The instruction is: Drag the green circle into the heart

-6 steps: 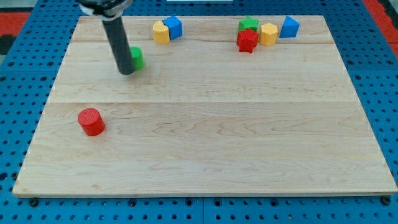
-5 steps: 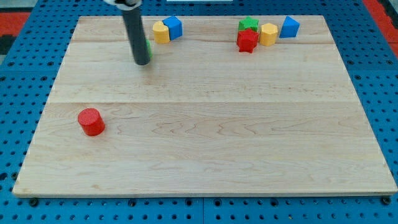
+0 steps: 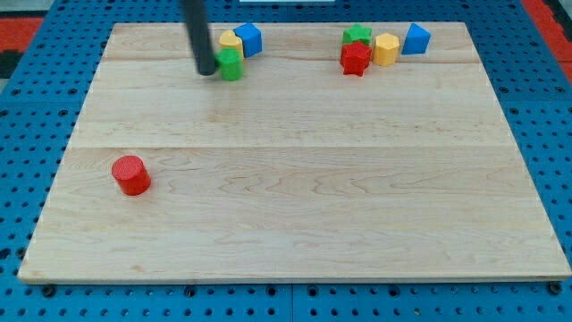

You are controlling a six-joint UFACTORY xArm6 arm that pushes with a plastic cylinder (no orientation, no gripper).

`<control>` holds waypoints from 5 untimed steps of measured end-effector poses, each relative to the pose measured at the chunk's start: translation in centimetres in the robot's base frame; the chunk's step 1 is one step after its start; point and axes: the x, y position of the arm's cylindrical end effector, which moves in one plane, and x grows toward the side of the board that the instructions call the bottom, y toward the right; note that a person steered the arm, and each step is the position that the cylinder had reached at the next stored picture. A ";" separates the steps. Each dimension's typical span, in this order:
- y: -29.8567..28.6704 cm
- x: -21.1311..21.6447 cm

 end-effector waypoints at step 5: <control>4.8 17.7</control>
